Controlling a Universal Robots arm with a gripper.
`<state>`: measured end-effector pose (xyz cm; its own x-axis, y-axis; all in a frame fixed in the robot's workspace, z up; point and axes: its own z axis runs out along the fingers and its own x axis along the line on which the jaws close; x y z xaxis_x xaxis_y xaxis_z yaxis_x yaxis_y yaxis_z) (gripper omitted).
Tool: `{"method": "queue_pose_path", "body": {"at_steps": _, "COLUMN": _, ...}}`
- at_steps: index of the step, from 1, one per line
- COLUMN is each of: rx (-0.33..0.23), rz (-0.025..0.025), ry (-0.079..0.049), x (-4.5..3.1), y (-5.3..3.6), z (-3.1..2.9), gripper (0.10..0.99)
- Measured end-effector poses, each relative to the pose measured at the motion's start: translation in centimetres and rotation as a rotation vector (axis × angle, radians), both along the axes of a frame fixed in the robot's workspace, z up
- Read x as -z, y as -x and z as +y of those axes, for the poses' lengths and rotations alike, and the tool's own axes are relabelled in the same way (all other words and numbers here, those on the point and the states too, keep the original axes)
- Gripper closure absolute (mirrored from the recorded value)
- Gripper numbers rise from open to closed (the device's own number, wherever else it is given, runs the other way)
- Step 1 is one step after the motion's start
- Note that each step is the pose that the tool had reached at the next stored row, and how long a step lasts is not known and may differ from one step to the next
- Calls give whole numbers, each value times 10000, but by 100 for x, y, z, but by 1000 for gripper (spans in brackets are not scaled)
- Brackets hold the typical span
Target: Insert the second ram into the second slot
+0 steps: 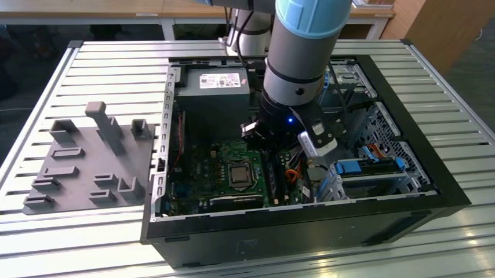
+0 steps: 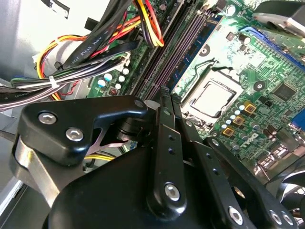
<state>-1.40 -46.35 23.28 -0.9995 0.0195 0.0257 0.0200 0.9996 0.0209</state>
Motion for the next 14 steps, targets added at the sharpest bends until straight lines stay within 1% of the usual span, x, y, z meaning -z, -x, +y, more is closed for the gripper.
{"method": "queue_pose_path", "body": {"at_steps": 8, "rx": -61, "rz": 0, "ry": -4, "x": 18, "y": -19, "z": 0, "gripper": 965}}
{"method": "queue_pose_path", "body": {"at_steps": 14, "rx": -216, "rz": 1, "ry": 0, "x": 32, "y": -21, "z": 0, "gripper": 965}}
